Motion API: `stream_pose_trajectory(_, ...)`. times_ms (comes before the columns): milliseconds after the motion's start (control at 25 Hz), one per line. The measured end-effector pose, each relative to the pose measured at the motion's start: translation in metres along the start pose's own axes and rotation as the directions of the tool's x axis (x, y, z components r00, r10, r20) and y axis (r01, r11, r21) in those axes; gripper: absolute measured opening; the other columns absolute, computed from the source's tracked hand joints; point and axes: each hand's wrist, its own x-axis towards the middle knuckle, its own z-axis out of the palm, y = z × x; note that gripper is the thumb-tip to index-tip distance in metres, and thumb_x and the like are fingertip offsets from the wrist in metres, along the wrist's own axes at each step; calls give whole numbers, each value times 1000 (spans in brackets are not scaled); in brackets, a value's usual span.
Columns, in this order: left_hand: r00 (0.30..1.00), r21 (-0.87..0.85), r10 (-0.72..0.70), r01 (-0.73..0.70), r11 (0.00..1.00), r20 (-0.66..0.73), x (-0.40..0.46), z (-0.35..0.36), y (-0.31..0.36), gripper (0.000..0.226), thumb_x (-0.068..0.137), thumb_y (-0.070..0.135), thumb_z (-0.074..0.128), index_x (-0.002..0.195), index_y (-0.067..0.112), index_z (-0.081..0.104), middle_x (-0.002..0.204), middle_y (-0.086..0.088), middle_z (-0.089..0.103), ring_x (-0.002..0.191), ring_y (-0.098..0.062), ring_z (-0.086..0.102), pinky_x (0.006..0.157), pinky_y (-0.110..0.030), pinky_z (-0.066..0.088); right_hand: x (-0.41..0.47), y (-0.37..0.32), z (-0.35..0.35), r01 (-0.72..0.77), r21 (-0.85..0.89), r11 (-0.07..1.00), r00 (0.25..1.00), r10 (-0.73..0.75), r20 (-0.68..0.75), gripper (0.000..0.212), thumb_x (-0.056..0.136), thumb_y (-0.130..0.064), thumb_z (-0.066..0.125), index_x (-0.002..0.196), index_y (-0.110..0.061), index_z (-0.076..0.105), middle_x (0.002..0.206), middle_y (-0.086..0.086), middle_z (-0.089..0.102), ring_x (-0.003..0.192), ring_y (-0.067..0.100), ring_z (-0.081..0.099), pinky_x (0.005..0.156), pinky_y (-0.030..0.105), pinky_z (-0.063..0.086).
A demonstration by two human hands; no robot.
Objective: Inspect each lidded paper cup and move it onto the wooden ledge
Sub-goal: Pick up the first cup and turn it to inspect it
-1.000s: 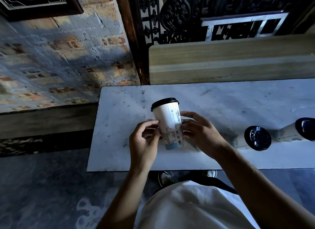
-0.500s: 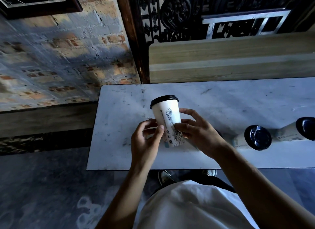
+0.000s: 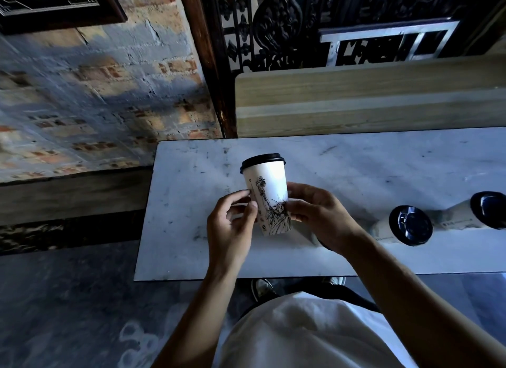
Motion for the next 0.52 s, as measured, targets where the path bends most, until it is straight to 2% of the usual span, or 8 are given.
stream_pose_trajectory(120,999,-5,5,-4,1000,38,12,1,-4,28,88,9,75,115,10,69,107,-7,76,90,-7,73,75,-14,54,10,-7,0,-8,-9,1000,1000,8,1,39,95,9,57,126,-11,69,120,20,76,109,31,72,95,40,57)
stream_pose_trajectory(240,994,-9,50,-49,999,93,40,8,-8,31,85,1,76,112,14,68,106,-6,75,93,-7,72,80,-15,53,34,-14,-8,-75,-109,991,990,61,-128,44,91,8,67,126,-19,62,115,23,76,101,26,74,94,39,59)
stream_pose_trajectory(320,992,5,46,-47,999,121,66,18,-12,33,83,-1,76,108,20,68,105,-2,76,95,-11,73,82,-20,55,58,-22,-17,-116,-200,973,980,80,-180,48,87,8,71,123,-23,60,109,19,77,93,24,73,85,34,60)
stream_pose_trajectory(400,994,44,33,-37,998,101,95,32,-14,32,83,1,75,106,22,67,105,1,76,93,-12,74,79,-24,56,91,-29,-28,-140,-301,943,974,77,-211,51,84,8,74,119,-25,57,103,6,75,87,21,70,73,32,57)
stream_pose_trajectory(440,996,62,29,-34,998,87,110,39,-14,30,83,3,75,105,22,67,106,2,76,92,-11,74,77,-24,55,108,-31,-34,-138,-352,926,974,62,-217,52,81,5,76,119,-25,57,104,2,74,89,22,70,72,35,57)
stream_pose_trajectory(520,998,61,16,-20,998,59,147,55,-14,28,83,5,75,105,21,68,108,2,76,94,-11,74,77,-24,55,148,-37,-45,-109,-461,881,975,5,-222,58,71,-7,80,122,-23,60,113,1,73,100,23,72,83,42,60)
